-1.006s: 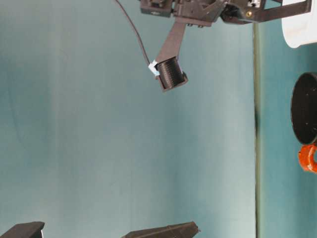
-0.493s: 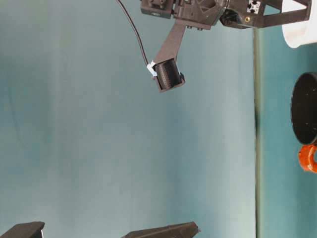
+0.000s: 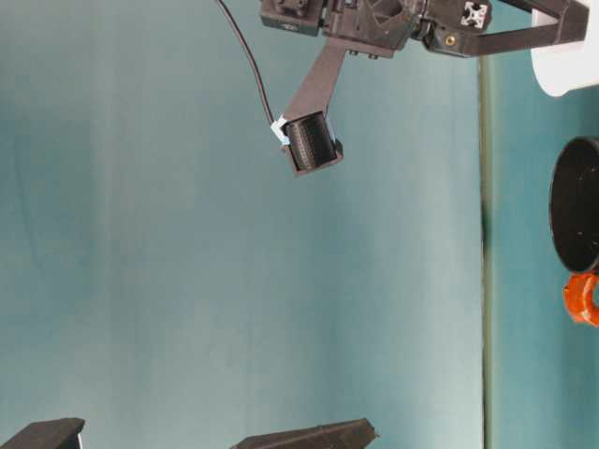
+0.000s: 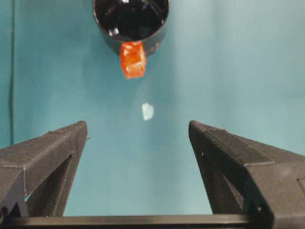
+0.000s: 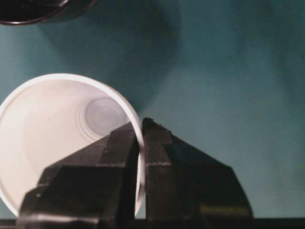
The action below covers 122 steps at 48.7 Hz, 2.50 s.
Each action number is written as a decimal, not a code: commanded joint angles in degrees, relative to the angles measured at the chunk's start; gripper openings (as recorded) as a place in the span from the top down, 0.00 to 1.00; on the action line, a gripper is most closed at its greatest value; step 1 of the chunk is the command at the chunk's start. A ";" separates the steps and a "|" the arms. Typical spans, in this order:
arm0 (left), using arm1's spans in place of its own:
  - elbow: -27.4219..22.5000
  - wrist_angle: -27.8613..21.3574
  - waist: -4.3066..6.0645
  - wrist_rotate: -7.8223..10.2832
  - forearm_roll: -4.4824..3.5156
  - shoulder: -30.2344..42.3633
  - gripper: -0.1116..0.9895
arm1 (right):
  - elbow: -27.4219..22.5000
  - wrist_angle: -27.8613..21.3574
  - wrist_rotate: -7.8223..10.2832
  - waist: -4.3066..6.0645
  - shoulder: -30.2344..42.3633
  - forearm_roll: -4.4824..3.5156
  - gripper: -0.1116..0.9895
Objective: Put the paper cup into the moved red handle cup holder.
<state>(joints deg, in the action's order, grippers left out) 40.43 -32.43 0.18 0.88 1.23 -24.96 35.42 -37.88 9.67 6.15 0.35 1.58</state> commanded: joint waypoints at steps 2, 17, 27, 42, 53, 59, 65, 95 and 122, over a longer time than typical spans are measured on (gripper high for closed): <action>-0.70 0.00 -0.44 0.18 0.09 -0.26 0.05 | -0.35 0.09 -0.09 0.09 -0.09 -0.09 0.99; -0.97 -0.09 -0.44 0.09 0.26 -0.35 0.05 | -4.66 -6.42 -0.53 0.53 -4.66 -0.09 0.99; -0.97 -0.09 -0.44 0.09 0.26 -0.44 0.05 | -10.72 -14.77 -0.26 1.14 -8.88 -0.09 0.99; -1.05 0.00 -0.44 -0.09 0.09 -0.44 0.05 | -18.63 -18.37 0.00 1.14 -8.09 -0.09 0.99; -0.97 -0.09 -0.44 -0.09 0.26 -0.53 0.05 | -21.97 -16.00 -0.26 1.14 -5.36 -0.26 0.99; -0.88 -0.09 -0.44 -0.09 0.26 -0.62 0.05 | -23.82 -15.29 -0.26 1.14 -2.99 -0.35 0.99; -0.88 0.00 -0.53 -0.09 0.26 -0.62 0.05 | -24.87 -15.21 -0.18 1.14 -0.26 -0.44 0.99; -0.79 -0.09 -0.62 -0.09 0.26 -0.26 0.05 | -25.05 -12.13 -0.26 -0.35 7.91 -0.35 0.99; -0.79 -0.09 -1.05 -0.09 0.26 -0.26 0.05 | -21.62 -7.47 -0.53 -0.70 10.28 -0.35 0.99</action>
<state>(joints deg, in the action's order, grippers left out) 40.43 -32.70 -0.97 0.88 1.23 -24.96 13.97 -45.97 9.58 5.71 10.99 1.23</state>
